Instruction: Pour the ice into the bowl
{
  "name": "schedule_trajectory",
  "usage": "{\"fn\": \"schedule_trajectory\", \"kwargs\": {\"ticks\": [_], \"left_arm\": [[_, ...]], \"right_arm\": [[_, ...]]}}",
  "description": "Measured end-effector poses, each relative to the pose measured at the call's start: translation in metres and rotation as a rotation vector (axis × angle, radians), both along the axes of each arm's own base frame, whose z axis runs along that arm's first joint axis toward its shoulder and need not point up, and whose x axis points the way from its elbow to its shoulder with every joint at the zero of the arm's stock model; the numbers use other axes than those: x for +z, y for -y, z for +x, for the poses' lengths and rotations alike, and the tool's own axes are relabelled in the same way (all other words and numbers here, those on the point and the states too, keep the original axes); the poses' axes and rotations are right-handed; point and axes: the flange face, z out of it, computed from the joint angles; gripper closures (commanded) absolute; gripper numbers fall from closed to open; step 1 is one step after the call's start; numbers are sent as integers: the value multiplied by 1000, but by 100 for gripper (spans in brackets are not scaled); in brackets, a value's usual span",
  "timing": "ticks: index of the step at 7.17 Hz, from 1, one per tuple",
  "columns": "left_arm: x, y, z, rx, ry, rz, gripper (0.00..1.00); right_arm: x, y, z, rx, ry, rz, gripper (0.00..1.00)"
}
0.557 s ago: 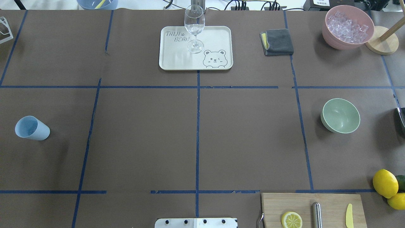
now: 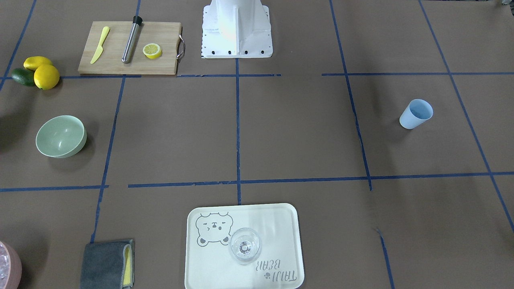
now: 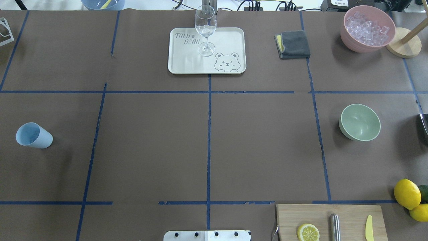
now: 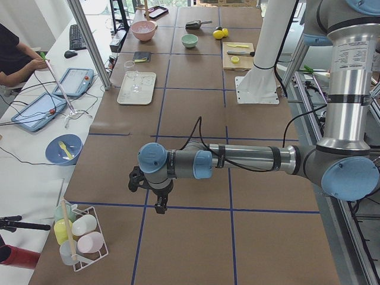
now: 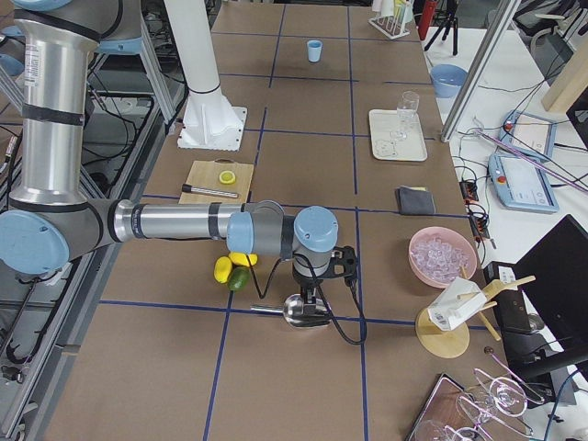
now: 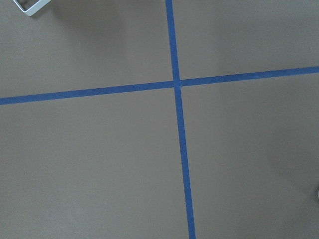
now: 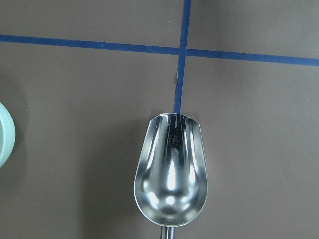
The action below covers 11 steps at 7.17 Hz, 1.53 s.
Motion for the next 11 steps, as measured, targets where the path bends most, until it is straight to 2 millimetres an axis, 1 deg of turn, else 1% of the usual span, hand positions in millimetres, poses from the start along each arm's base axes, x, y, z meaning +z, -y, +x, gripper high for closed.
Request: {"fn": "schedule_trajectory", "kwargs": {"ticks": [4,8,9,11], "left_arm": [[-8,-1,0,0,-3,18,0],[-8,-9,0,-1,-12,20,0],[-7,-9,0,-1,-13,17,0],[-6,-8,1,-2,-12,12,0]], "right_arm": [[-3,2,-4,-8,9,5,0],[-19,16,-22,-38,67,28,0],[-19,18,-29,-58,63,33,0],[-20,30,-55,-116,43,47,0]]}}
